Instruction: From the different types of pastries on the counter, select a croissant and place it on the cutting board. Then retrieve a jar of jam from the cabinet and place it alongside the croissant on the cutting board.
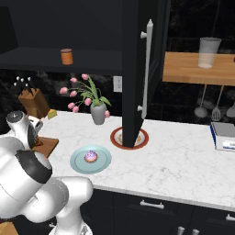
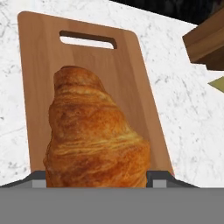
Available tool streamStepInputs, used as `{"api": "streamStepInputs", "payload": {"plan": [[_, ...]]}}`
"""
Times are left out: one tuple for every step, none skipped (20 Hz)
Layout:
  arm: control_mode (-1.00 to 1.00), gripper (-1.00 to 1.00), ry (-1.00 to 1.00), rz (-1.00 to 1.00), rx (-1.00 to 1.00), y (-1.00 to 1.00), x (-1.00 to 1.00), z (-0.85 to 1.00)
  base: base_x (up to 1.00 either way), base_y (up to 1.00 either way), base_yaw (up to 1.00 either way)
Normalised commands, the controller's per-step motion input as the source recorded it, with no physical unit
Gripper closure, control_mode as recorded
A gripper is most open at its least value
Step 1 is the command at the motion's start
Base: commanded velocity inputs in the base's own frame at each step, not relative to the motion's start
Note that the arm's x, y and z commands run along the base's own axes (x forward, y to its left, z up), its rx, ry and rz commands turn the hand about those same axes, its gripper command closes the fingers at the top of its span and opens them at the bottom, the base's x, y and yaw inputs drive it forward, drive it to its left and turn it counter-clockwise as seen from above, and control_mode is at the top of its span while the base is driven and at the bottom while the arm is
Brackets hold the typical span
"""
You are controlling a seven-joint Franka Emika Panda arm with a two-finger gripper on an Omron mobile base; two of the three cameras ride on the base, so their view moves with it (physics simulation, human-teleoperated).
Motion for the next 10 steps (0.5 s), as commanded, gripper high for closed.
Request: {"api": "streamStepInputs", "payload": {"plan": [[-1.0,1.0,0.0,0.0,0.0,0.28,0.0,-0.54,0.0,0.0,0.0],[-1.0,1.0,0.0,0.0,0.0,0.29,0.03,-0.66,0.0,0.0,0.0],[-1.0,1.0,0.0,0.0,0.0,0.34,0.06,-0.64,0.0,0.0,0.0],[-1.0,1.0,0.0,0.0,0.0,0.31,0.11,-0.65,0.0,0.0,0.0],[-1.0,1.0,0.0,0.0,0.0,0.29,0.16,-0.61,0.0,0.0,0.0],[-1.0,1.0,-0.01,0.0,0.0,0.21,0.13,-0.32,0.0,0.0,0.0],[-1.0,1.0,-0.02,0.0,0.0,0.18,0.11,-0.25,0.0,0.0,0.0],[-1.0,1.0,0.0,0.0,0.0,0.16,0.16,-0.31,0.0,0.0,0.0],[-1.0,1.0,0.0,0.0,0.0,0.19,0.11,-0.31,0.0,0.0,0.0],[-1.0,1.0,-0.01,0.0,0.0,0.15,0.03,-0.28,0.0,0.0,0.0]]}}
